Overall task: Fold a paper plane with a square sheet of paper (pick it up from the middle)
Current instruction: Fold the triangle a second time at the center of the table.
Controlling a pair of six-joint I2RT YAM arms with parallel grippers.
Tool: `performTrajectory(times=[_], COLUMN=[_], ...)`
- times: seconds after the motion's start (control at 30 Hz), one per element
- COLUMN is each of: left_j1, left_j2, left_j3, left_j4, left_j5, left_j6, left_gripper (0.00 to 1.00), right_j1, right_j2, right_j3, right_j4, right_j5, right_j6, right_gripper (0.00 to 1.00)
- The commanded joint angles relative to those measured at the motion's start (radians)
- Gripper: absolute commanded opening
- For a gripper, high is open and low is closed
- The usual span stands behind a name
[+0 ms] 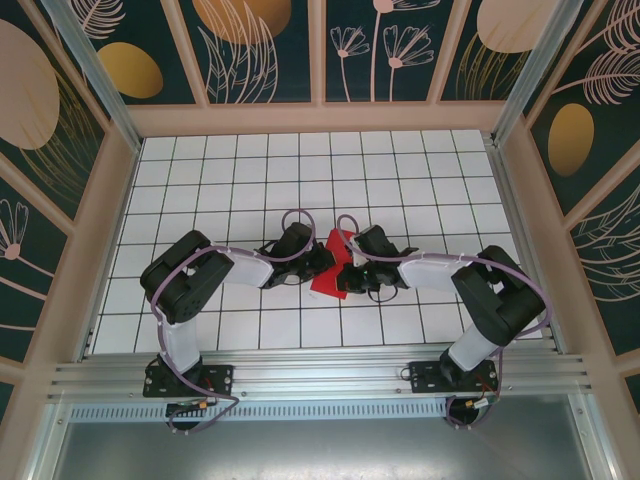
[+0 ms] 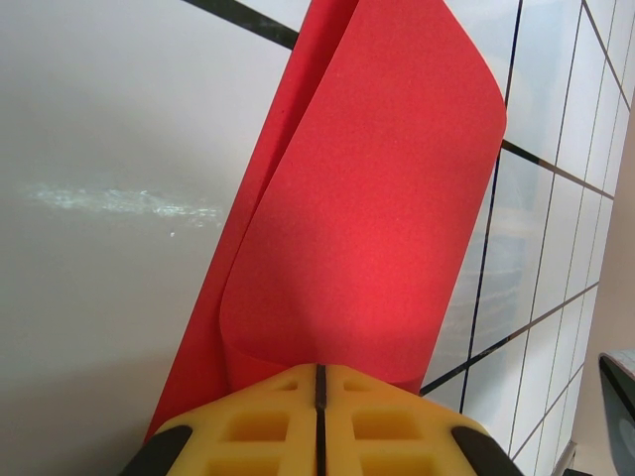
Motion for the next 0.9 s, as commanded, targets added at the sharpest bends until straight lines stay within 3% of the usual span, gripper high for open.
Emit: performTrajectory(times=[0.0, 0.53, 0.87], left_j1=[-0.007, -0.007, -0.008], left_j2=[0.020, 0.023, 0.025], left_j3=[-0.030, -0.023, -0.023], left_j4=[-0.068, -0.083, -0.090], left_j5=[-0.018, -0.025, -0.027], left_j6=[0.029, 0.034, 0.036], left_gripper=[0.09, 0.08, 0.08], right_j1=[-0.004, -0.007, -0.007], right_j2=[0.012, -0.035, -0.057], right_j3=[-0.031, -0.090, -0.115], right_j4=[-0.050, -0.083, -0.108], right_j5=[0.027, -0.091, -0.099], right_j6=[-0.034, -0.085, -0.093], right_gripper=[0.05, 0.06, 0.07])
